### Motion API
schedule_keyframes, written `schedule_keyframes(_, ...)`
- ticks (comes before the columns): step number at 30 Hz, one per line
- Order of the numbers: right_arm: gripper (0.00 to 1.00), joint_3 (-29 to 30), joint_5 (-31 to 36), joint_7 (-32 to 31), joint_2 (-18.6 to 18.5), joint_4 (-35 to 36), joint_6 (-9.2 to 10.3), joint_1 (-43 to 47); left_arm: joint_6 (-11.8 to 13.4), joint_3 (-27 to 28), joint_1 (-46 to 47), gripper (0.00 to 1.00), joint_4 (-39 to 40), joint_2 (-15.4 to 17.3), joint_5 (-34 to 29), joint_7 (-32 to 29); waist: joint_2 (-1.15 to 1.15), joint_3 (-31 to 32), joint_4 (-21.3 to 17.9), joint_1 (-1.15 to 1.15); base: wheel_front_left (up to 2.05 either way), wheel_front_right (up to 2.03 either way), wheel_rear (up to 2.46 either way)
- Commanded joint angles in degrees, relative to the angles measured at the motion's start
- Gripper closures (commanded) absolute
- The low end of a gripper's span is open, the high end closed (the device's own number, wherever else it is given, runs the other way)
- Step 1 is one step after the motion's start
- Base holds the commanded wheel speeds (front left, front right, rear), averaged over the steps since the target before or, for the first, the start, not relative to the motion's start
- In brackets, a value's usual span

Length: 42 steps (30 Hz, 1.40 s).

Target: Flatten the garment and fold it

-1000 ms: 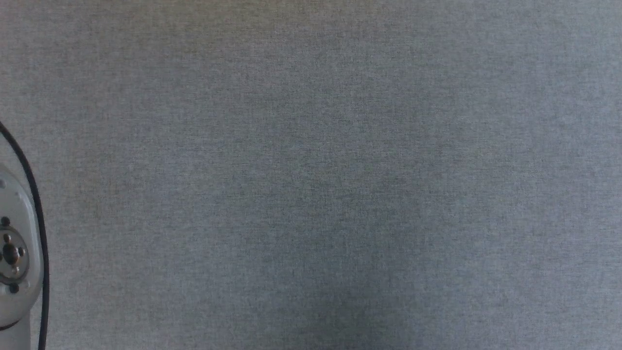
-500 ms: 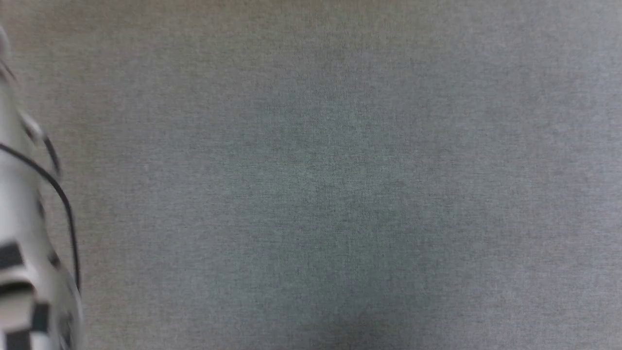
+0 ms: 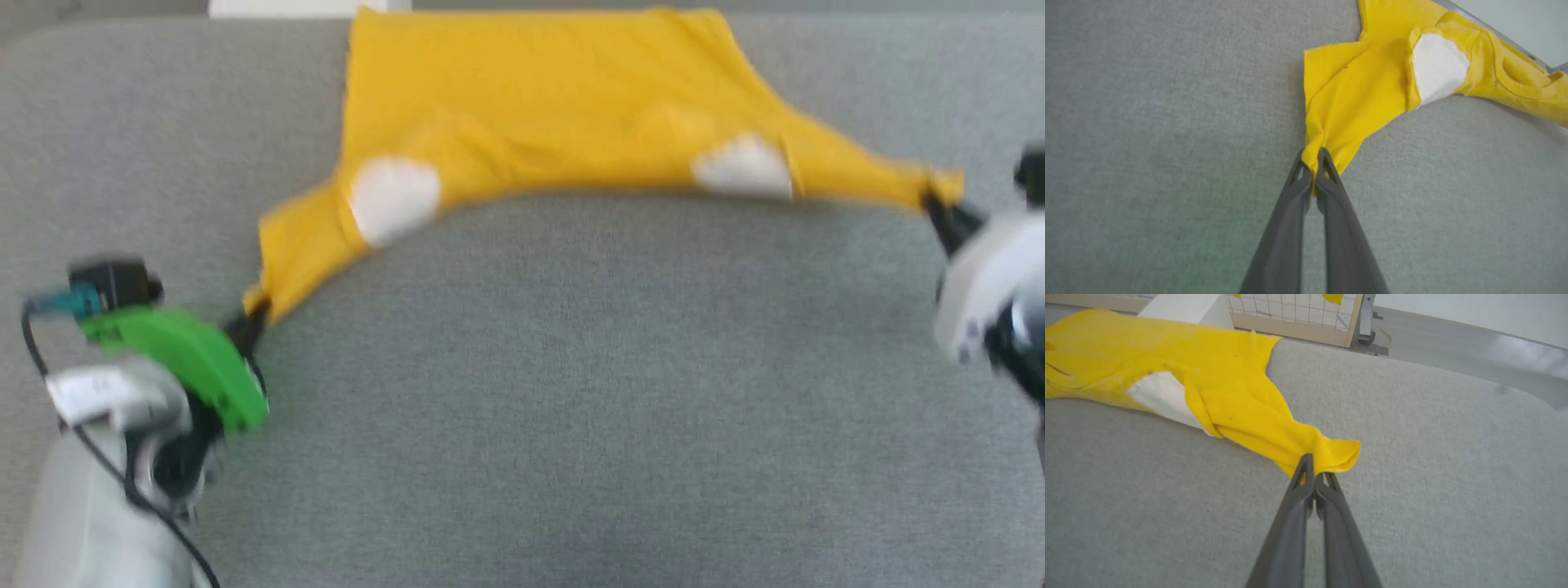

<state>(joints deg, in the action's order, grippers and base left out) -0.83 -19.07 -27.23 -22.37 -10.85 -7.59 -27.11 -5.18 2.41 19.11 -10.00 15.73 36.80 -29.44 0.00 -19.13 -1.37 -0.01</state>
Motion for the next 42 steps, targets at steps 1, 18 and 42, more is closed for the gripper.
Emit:
schedule_keyframes(1, 1.00, 1.3, 0.7, -1.3, -0.2, 2.0, 0.10, 3.3, 0.6, 0.2, -3.2, 1.00, 1.7, -0.4, 0.8, -1.0, 0.00, 5.1, 0.7, 0.01, 0.00, 0.00, 0.00)
schedule_keyframes(18, 1.00, 20.9, 6.9, -14.6, 16.4, 16.9, 0.10, 34.5, 6.5, -0.1, -29.9, 1.00, 12.9, -2.3, 1.6, -7.1, 0.00, 11.8, 1.5, 0.01, 0.00, 0.00, 0.00)
schedule_keyframes(42, 0.00, 24.0, 2.1, -5.6, 19.5, 7.7, 0.10, 37.0, 7.4, -0.3, -35.3, 1.00, 9.9, -5.5, 1.6, -1.6, 0.00, 14.4, 2.6, 0.01, 0.00, 0.00, 0.00)
